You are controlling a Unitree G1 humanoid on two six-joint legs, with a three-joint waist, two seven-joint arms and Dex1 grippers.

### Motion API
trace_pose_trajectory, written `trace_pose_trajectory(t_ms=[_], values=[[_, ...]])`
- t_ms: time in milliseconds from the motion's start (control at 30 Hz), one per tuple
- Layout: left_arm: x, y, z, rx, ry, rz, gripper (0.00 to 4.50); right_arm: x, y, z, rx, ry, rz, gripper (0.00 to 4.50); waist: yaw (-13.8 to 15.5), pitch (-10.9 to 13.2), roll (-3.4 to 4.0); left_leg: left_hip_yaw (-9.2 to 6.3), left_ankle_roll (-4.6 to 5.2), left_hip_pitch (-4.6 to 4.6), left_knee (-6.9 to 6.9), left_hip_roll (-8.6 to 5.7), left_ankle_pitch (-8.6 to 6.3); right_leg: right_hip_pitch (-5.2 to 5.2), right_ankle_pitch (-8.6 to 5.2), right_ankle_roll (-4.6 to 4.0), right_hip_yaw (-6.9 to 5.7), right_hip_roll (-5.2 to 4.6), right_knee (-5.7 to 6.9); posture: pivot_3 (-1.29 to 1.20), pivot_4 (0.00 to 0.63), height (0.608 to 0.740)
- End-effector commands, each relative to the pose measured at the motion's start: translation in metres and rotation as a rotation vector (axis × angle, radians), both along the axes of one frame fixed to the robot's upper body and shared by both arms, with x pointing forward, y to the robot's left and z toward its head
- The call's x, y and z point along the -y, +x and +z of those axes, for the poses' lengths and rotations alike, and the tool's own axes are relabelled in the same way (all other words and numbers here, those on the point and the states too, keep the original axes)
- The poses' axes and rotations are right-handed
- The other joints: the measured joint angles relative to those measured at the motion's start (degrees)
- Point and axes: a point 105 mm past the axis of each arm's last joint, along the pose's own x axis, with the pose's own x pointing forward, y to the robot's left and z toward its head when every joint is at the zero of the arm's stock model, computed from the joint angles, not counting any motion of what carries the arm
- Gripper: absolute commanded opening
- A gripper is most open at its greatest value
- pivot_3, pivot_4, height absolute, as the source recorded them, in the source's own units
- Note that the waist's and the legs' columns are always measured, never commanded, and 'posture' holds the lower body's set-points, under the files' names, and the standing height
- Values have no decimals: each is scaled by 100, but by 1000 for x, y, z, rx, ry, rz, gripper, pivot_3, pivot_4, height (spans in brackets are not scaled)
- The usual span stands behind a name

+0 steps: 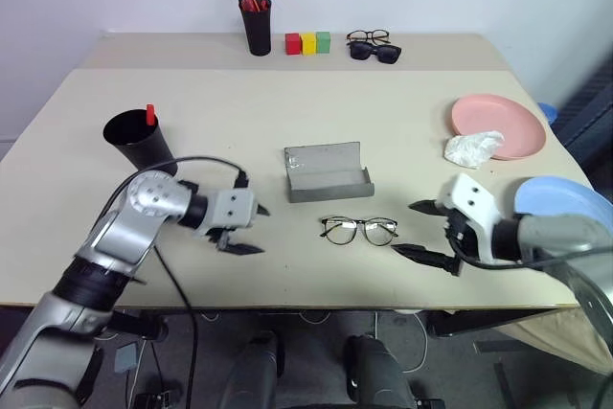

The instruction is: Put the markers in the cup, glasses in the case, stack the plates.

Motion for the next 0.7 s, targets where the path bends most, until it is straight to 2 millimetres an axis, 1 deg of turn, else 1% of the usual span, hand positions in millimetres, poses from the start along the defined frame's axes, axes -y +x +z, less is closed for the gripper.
trace_pose_trajectory(t_ms=[33, 100, 167, 233, 300, 367, 433, 600, 700], values=[[0, -6, 4, 87, -83, -12, 3591, -6, 8, 0, -50, -70, 29, 4500, 10, 0, 2, 1, 0, -2, -1, 0, 0, -2, 0, 0, 1, -2, -1, 0, 150, 740], [9, -12, 19, 170, -318, -9, 3591, -12, 15, -2, -60, -110, 43, 4500, 4, -2, 7, 0, 0, -5, -4, 1, 0, -7, 0, 0, 1, -4, -4, 0, 150, 740], [2, -12, 16, 154, -390, 78, 3591, -16, 22, -4, -63, -132, 50, 4500, 25, -2, 3, -3, 0, -13, -6, 5, 0, -13, 0, 2, 3, -11, -6, 0, 150, 740], [-8, -21, 12, 125, -434, 65, 3591, -19, 29, -7, -70, -150, 50, 4500, 17, -1, 4, 0, 0, -23, -3, -4, 0, -25, 2, 2, 2, -5, 0, 0, 150, 740], [-16, -30, 13, 33, -507, 32, 3591, -20, 33, -12, -77, -174, 56, 4500, 2, -1, 5, 2, 0, -23, -3, -4, 0, -31, 3, 0, 1, 2, 7, 0, 150, 740], [-30, -36, 9, -75, -517, 10, 3591, -23, 35, -17, -94, -187, 67, 4500, -20, -2, 6, 1, 0, -23, -3, -4, 0, -32, 4, -2, -2, 3, 9, 0, 150, 740], [-36, -39, 11, -142, -546, -3, 3591, -24, 37, -20, -104, -195, 73, 4500, -42, -2, 7, 5, 0, -23, -1, -4, 0, -32, 4, -3, -2, 3, 8, 0, 150, 740], [-35, -49, 19, -281, -584, -53, 3591, -26, 42, -19, -109, -195, 80, 4500, -44, -2, 8, 5, 0, -23, -2, -4, 0, -33, 5, -2, 0, 3, 8, 0, 150, 740], [-33, -50, 19, -303, -579, -66, 3591, -29, 44, -16, -107, -189, 88, 4500, -48, -1, 9, 5, 0, -23, -3, -3, 0, -34, 5, -2, 0, 5, 9, 0, 150, 740]])
